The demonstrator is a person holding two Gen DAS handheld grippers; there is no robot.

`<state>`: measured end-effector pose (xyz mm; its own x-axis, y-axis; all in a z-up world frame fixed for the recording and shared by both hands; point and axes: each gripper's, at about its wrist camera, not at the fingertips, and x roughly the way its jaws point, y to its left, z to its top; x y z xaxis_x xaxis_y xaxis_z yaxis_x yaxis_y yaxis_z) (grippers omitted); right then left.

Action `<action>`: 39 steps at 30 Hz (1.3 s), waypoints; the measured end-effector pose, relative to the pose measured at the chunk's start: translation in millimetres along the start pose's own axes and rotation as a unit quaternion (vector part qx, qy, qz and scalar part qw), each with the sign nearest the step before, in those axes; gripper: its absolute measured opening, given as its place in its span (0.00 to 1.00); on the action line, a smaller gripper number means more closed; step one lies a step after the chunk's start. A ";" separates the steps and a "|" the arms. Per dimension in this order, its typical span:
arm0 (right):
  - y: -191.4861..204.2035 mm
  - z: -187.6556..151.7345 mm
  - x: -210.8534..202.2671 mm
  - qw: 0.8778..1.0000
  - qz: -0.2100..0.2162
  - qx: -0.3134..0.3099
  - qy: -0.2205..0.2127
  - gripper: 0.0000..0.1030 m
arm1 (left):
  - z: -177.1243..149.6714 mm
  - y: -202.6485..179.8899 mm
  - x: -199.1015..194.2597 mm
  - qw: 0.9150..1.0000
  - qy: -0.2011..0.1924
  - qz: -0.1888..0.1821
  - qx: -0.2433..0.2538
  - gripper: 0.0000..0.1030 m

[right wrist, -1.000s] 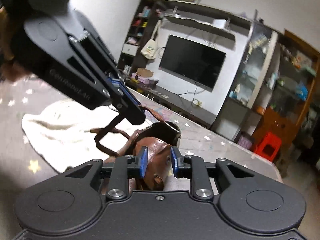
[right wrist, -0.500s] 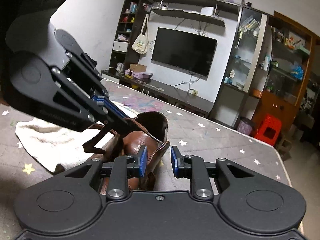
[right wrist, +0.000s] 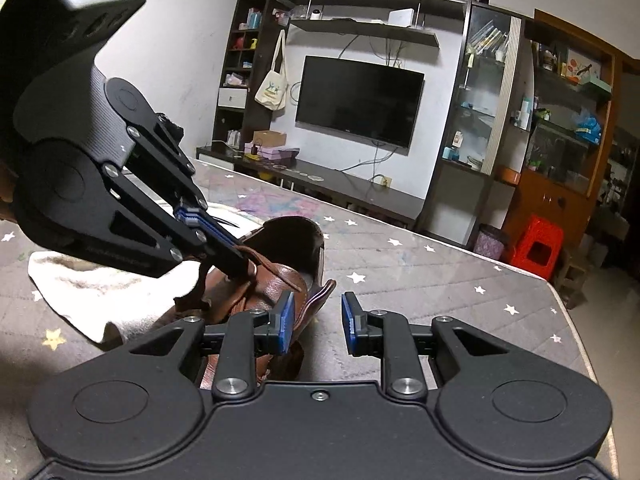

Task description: Lace up shoes with both hands

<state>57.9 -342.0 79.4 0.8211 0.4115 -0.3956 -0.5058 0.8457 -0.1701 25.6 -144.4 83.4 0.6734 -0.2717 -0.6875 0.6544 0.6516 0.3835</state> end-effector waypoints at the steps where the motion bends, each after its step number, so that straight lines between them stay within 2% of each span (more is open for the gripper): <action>1: 1.0 0.2 0.0 1.000 0.000 -0.001 -0.001 0.25 | 1.3 -0.3 1.5 1.000 0.003 0.001 0.003 0.03; 17: 0.1 -0.3 3.0 1.000 0.005 0.006 -0.006 0.25 | 10.5 -3.3 9.5 1.000 0.018 0.006 0.025 0.03; 22: 3.1 1.7 2.4 1.000 0.013 0.001 -0.008 0.25 | 12.2 -6.9 6.2 0.999 0.002 -0.014 0.029 0.03; 27: 7.7 5.2 -3.1 0.999 0.028 -0.017 -0.013 0.25 | 10.2 -8.9 5.9 0.999 -0.006 -0.018 0.035 0.03; 33: 0.1 7.0 -4.1 0.998 0.026 -0.055 0.002 0.24 | 8.7 -6.5 4.7 0.999 -0.015 -0.021 0.034 0.03; 39: 10.2 7.5 15.4 0.986 0.032 -0.162 0.025 0.16 | 11.4 -4.7 8.7 0.999 -0.015 -0.024 0.029 0.03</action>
<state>67.4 -324.5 78.3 0.7744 0.4367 -0.4578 -0.6212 0.6621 -0.4192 32.3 -157.9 82.6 0.6505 -0.3227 -0.6875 0.7040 0.5959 0.3864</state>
